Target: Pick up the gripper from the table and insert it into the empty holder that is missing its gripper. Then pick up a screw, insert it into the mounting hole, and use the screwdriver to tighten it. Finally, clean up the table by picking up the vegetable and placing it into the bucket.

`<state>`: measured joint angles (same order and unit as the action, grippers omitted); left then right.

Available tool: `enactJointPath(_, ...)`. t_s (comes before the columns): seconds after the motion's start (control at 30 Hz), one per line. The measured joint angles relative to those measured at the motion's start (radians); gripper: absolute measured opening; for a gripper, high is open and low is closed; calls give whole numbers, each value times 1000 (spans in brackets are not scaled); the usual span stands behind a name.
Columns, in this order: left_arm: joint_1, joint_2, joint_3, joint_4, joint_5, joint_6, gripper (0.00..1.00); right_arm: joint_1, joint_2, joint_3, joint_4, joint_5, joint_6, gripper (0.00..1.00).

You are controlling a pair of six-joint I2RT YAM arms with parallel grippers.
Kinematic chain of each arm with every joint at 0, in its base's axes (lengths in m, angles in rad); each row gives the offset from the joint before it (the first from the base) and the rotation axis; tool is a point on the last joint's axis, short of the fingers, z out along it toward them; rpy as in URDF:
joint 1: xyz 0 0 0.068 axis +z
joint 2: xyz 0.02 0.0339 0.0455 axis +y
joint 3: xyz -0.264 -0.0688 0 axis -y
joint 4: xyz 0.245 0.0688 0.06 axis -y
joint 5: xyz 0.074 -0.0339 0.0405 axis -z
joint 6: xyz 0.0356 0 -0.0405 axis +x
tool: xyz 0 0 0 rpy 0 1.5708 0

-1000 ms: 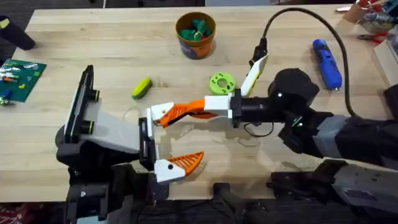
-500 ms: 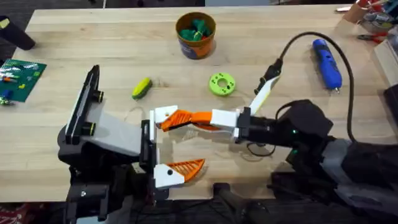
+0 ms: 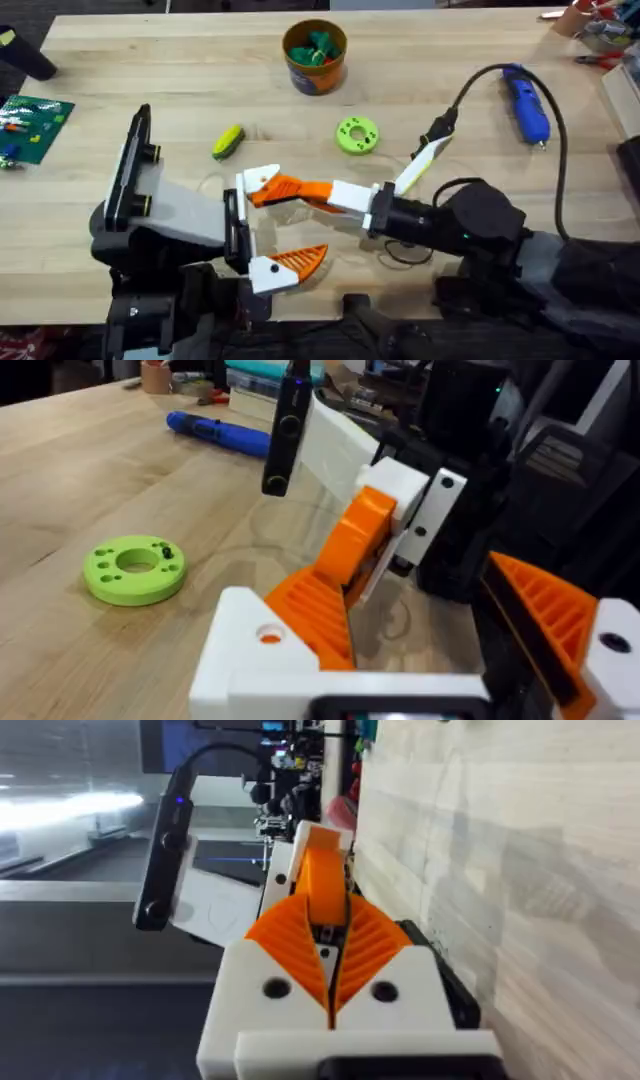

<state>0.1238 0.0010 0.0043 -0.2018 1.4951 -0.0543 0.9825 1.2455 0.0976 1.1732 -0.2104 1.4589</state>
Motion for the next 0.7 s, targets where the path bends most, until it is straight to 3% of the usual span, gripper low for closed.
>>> enactJointPath(0.27,14,0,-1,9,-38,-4,986,-28,-7,87,-145,31,-40,19)
enactJointPath(0.7,10,0,0,4,-18,-4,986,-53,-7,96,-159,19,-46,22)
